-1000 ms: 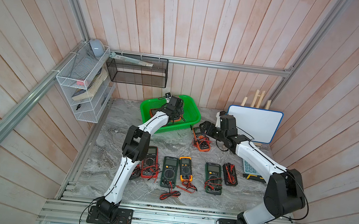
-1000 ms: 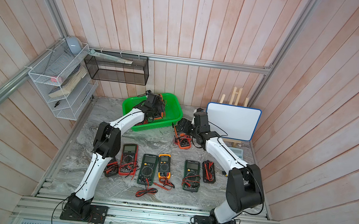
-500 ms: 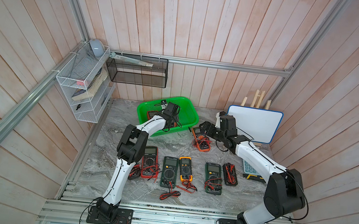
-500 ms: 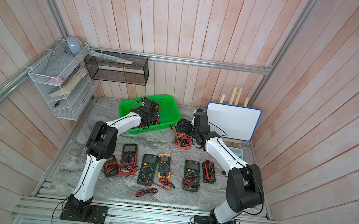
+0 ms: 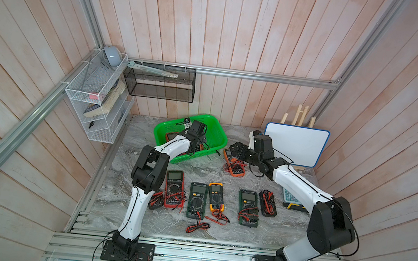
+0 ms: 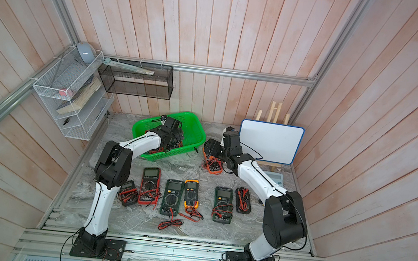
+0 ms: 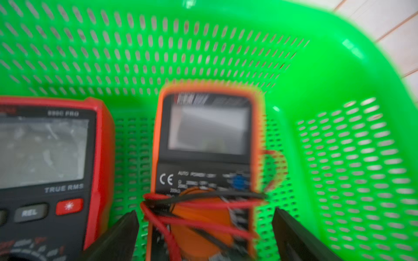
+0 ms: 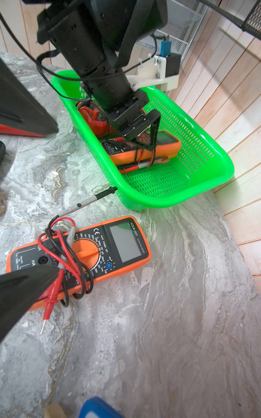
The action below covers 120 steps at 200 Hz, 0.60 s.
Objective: Put the multimeter into the basket
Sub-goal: Place the multimeter in the basket.
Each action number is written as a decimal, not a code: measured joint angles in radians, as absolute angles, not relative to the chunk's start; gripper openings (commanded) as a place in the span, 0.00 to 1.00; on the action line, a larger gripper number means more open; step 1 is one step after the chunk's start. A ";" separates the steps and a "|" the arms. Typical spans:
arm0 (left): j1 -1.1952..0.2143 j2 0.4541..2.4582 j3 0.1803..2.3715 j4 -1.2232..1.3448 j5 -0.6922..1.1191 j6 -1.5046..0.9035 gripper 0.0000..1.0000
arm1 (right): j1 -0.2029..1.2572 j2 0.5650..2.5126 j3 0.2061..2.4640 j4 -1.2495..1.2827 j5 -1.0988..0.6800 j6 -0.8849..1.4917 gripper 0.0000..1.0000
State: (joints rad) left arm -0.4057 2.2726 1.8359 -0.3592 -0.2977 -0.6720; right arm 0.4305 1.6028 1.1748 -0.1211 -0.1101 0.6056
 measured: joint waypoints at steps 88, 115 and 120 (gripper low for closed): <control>-0.403 2.225 1.882 -0.309 -0.234 -0.646 1.00 | 0.430 1.602 1.175 -0.130 -0.101 0.599 0.96; -0.402 2.220 1.883 -0.233 -0.110 -0.602 1.00 | 0.429 1.602 1.175 -0.135 -0.092 0.596 0.96; -0.402 2.220 1.883 -0.222 -0.083 -0.594 0.99 | 0.429 1.602 1.175 -0.137 -0.091 0.594 0.96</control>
State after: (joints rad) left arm -0.4019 2.2200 1.8832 -0.2222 -0.0834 -0.5941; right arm 0.4290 1.6016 1.1751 -0.1368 -0.0906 0.5941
